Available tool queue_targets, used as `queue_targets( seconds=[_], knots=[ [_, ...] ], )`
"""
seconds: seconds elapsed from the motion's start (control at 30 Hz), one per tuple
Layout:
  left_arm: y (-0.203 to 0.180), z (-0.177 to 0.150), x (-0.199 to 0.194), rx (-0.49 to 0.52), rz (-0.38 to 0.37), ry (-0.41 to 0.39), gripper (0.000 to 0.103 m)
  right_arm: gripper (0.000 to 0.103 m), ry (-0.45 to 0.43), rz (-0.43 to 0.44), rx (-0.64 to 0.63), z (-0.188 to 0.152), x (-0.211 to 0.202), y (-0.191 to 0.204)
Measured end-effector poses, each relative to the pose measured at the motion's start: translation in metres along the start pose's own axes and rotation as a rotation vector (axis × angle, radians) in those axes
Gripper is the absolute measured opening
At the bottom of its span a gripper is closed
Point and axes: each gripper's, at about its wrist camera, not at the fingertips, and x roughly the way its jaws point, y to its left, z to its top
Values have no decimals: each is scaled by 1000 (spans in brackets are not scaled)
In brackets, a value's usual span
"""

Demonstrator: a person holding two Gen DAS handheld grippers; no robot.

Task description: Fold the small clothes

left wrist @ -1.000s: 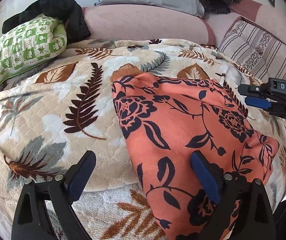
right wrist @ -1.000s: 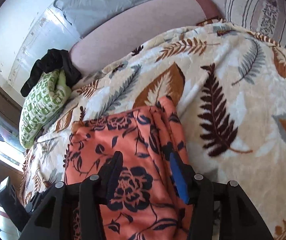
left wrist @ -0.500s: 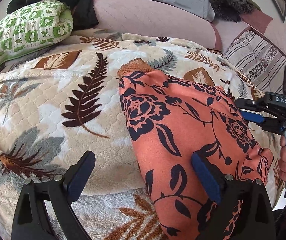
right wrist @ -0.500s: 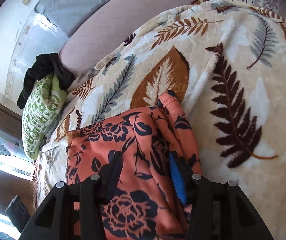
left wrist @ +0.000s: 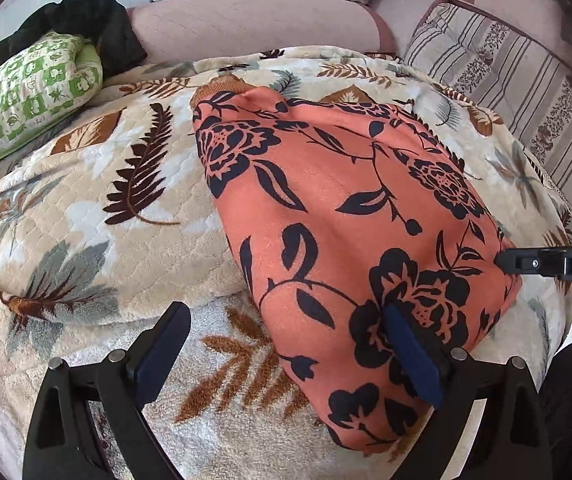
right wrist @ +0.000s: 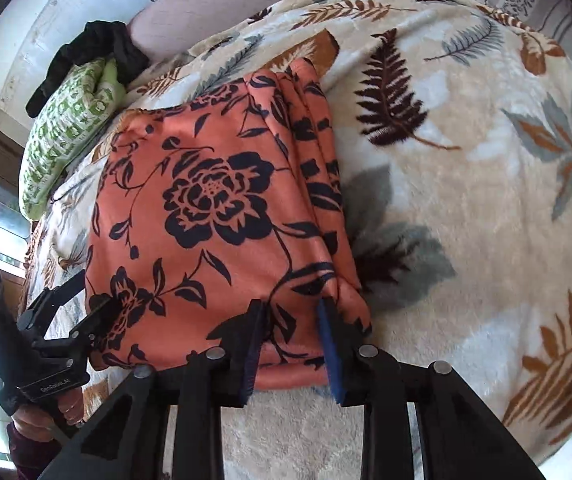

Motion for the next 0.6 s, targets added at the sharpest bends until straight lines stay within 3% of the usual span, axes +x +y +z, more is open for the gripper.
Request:
queue_targets(
  seconds=[0.2, 0.33, 0.47, 0.53, 0.6],
  knots=[
    [13, -2, 1, -63, -51, 14, 97, 31, 28, -59, -22, -11, 2, 5],
    [10, 1, -10, -32, 11, -39, 97, 31, 53, -45, -23, 3, -14, 13],
    [10, 9, -22, -15, 59, -105, 97, 31, -50, 18, -45, 21, -42, 30],
    [13, 11, -23, -22, 62, -108, 97, 31, -84, -3, -56, 31, -36, 38],
    [16, 13, -23, -26, 65, -106, 97, 31, -40, 1, -35, 33, -14, 38]
  ],
)
